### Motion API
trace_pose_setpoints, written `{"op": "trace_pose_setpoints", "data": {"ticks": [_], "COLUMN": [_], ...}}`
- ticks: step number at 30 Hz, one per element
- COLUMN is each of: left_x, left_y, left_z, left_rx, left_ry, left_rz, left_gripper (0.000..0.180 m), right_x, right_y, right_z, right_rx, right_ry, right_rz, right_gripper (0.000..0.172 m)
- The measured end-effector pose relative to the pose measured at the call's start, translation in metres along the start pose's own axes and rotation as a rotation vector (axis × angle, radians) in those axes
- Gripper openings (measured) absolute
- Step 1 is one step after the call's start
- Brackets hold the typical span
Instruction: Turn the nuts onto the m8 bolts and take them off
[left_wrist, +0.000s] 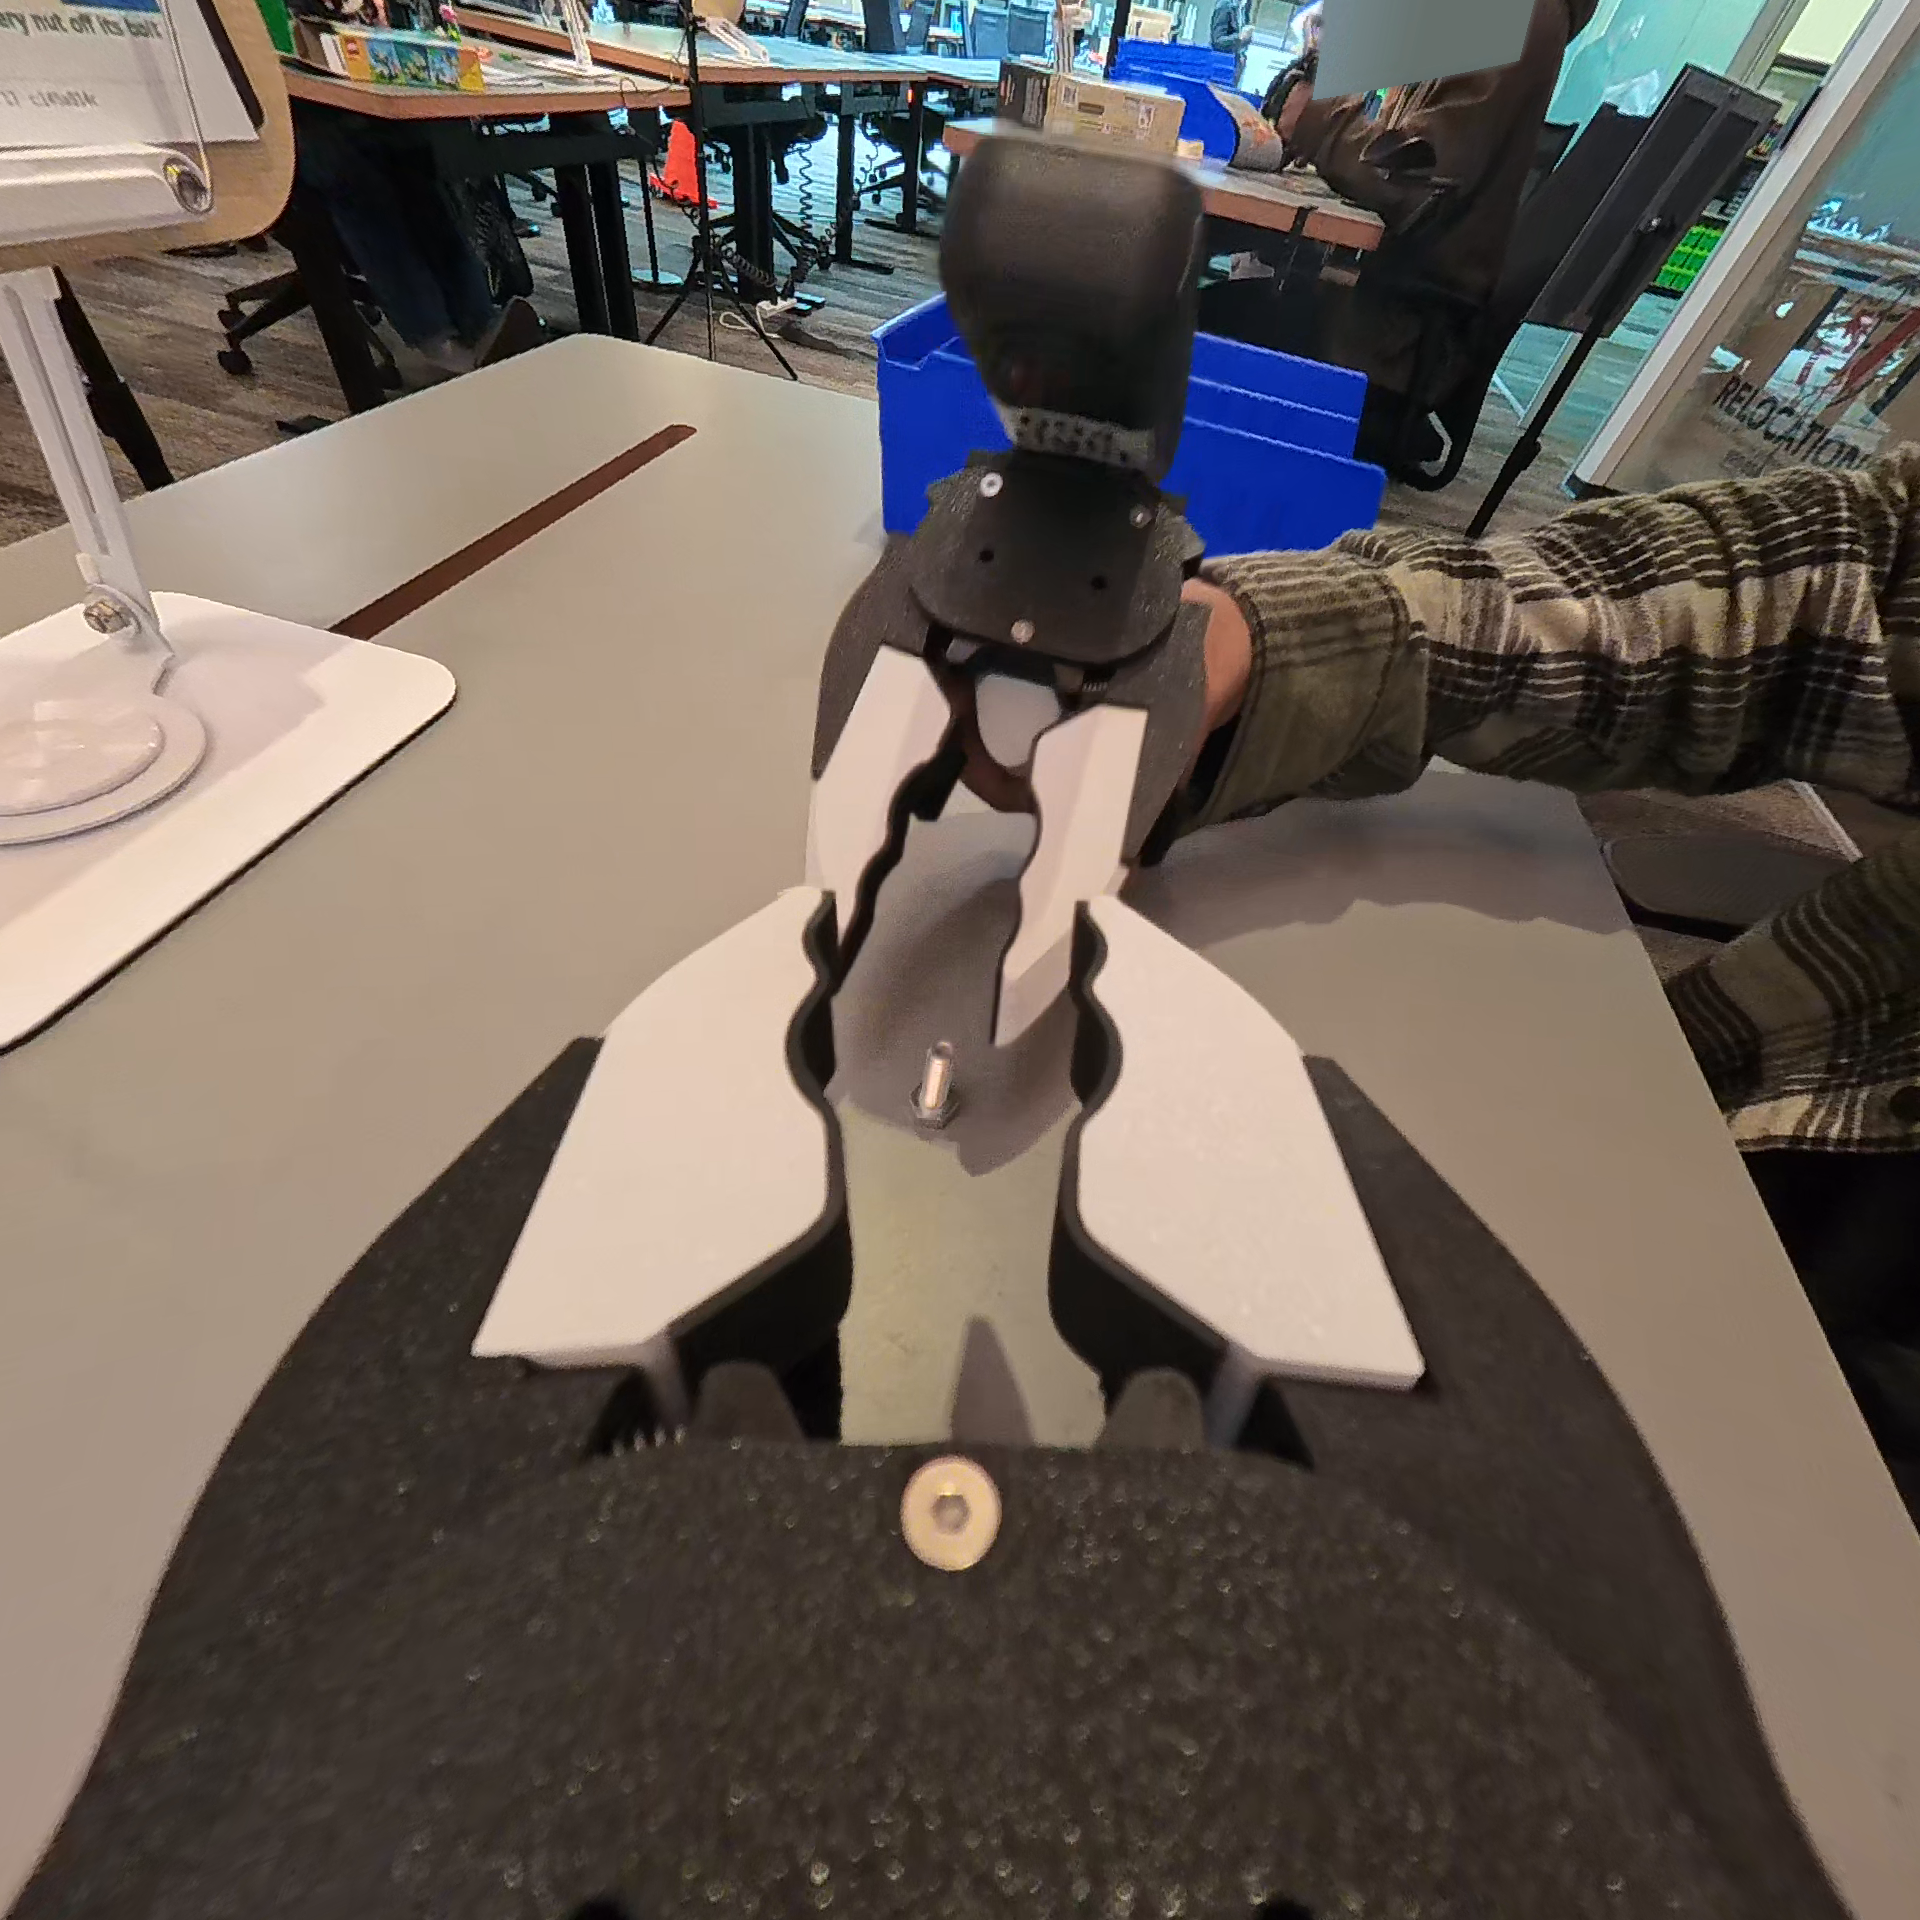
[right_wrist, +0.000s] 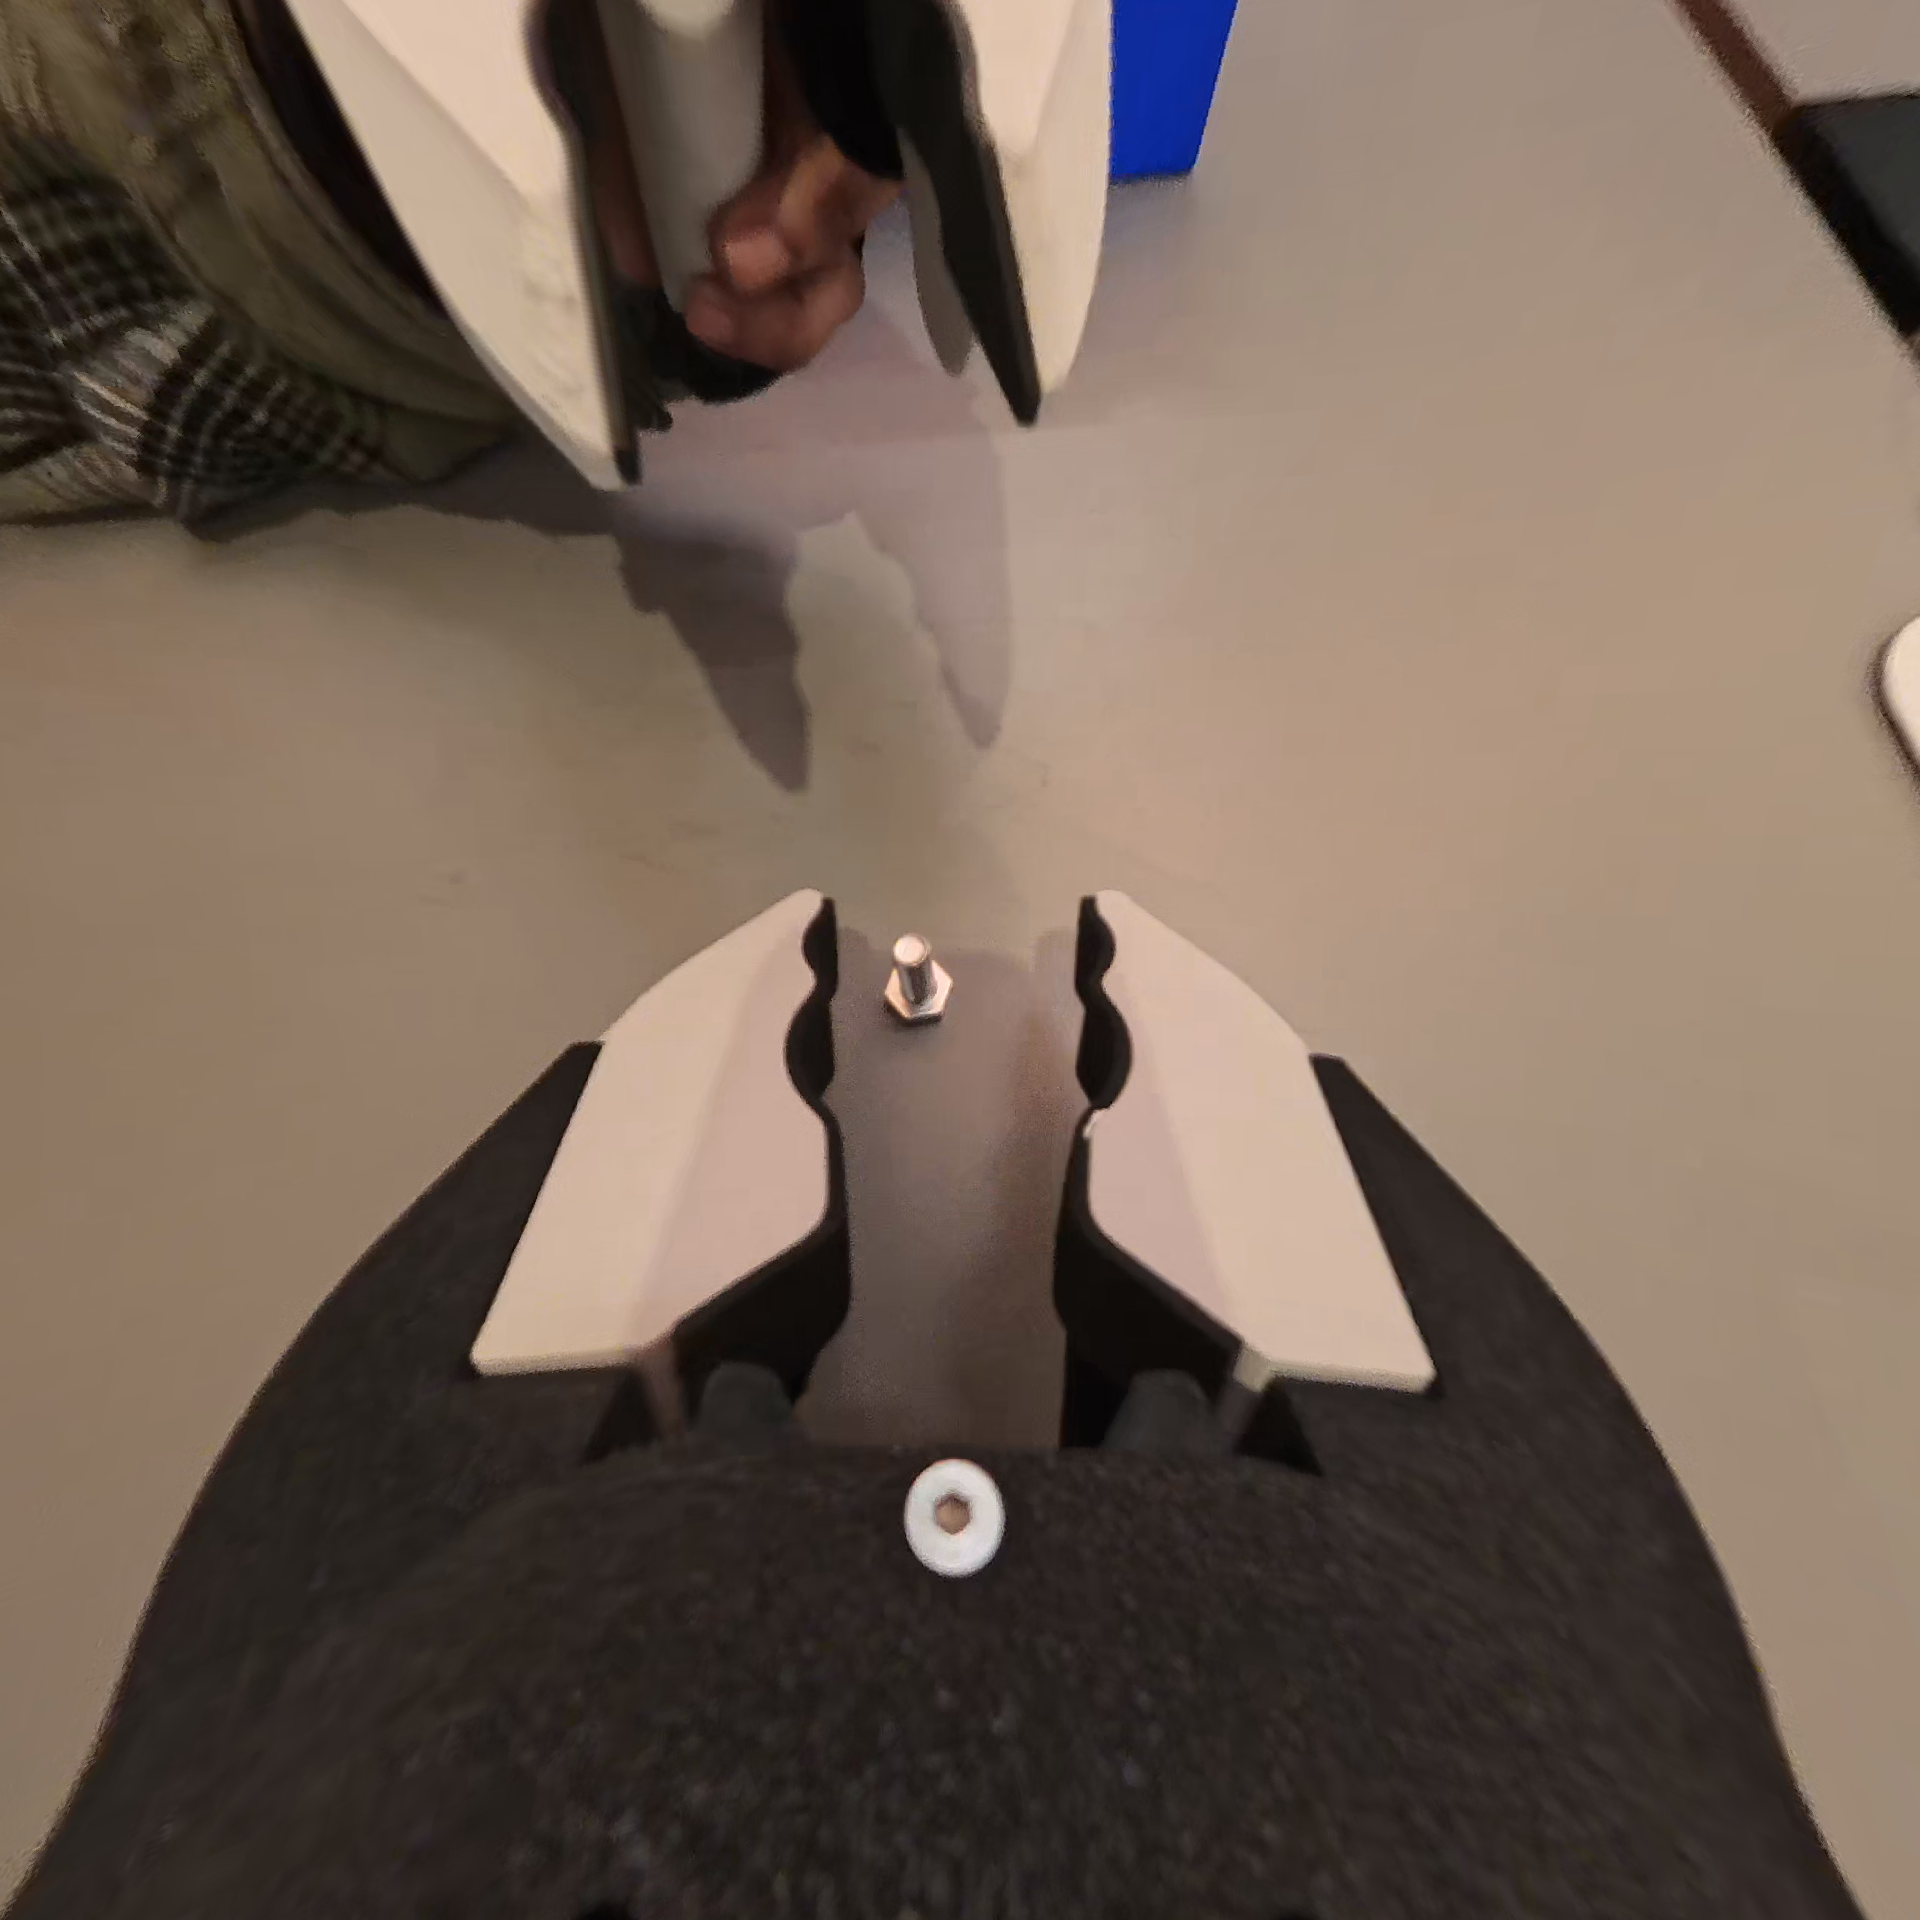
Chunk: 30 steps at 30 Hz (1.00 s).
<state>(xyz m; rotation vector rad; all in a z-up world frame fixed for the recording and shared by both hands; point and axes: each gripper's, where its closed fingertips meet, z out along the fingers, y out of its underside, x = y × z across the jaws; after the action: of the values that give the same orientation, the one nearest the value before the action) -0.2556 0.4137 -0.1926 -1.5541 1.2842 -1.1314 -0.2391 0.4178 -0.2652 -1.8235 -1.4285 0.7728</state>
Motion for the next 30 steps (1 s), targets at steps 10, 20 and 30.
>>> {"op": "trace_pose_setpoints", "data": {"ticks": [10, 20, 30], "left_x": [0.041, 0.018, -0.020], "left_y": [-0.050, 0.048, 0.172], "left_z": [-0.057, -0.304, -0.342], "left_rx": [0.024, -0.458, -0.978], "left_ry": [-0.157, -0.650, -0.597], "left_rz": [0.033, -0.166, -0.308], "left_gripper": [0.039, 0.026, 0.025], "right_x": [-0.019, -0.065, -0.085], "right_y": [-0.003, 0.034, 0.042], "right_z": [-0.118, -0.189, -0.193], "right_rx": [0.107, 0.196, 0.221], "right_ry": [0.247, 0.386, 0.404], "right_rz": [0.126, 0.239, 0.266], "right_gripper": [0.059, 0.057, 0.057]}}
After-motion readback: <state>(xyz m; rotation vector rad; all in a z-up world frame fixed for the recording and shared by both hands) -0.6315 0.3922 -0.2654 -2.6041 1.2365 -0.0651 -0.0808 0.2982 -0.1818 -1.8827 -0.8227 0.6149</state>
